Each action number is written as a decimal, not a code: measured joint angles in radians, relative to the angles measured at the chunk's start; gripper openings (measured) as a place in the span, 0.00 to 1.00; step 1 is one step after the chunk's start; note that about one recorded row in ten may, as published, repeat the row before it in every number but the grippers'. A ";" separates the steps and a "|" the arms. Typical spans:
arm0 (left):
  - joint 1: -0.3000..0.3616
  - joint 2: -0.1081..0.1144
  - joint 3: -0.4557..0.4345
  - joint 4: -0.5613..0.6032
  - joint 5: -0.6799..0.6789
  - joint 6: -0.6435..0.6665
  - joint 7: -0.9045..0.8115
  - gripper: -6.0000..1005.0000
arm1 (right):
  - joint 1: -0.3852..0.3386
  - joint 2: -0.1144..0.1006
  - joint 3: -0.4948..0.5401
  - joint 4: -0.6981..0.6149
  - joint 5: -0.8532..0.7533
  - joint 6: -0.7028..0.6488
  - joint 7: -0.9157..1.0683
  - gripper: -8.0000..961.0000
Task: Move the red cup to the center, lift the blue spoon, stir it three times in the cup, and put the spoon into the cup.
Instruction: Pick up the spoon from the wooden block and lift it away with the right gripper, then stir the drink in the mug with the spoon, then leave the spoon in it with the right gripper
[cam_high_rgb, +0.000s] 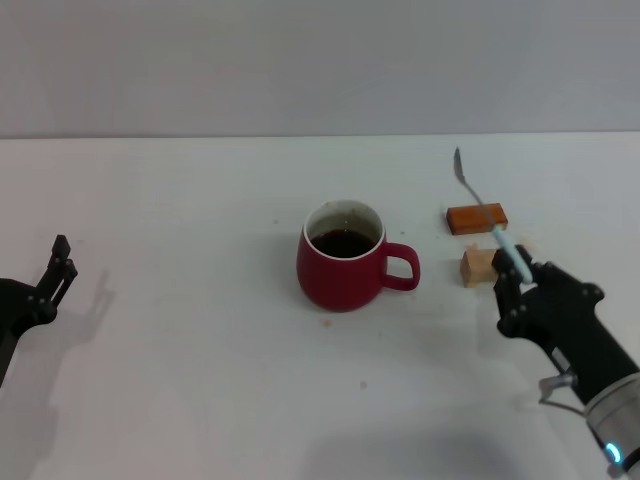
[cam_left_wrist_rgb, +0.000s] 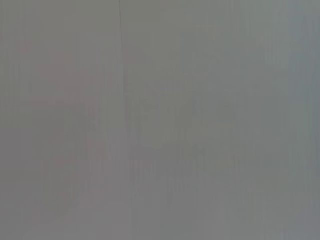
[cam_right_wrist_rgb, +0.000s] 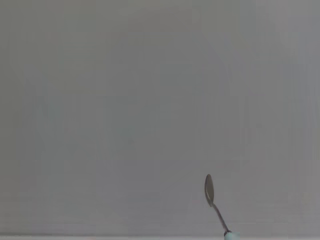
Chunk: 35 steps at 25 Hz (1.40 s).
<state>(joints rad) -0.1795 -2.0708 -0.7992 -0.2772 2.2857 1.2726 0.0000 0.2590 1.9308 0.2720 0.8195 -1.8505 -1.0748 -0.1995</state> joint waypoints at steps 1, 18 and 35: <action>0.000 0.000 0.000 0.001 0.000 0.000 0.000 0.86 | -0.018 -0.037 0.025 0.097 0.017 0.034 -0.090 0.14; -0.007 0.000 0.000 0.007 -0.001 -0.001 0.000 0.86 | -0.363 -0.026 0.593 0.761 0.012 0.799 -0.812 0.14; -0.009 0.000 0.000 0.007 -0.004 -0.006 0.000 0.86 | -0.383 0.141 0.981 1.064 -0.525 1.608 -0.398 0.14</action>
<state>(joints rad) -0.1881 -2.0707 -0.7992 -0.2704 2.2815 1.2666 0.0000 -0.1235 2.0718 1.2532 1.8835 -2.3757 0.5328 -0.5973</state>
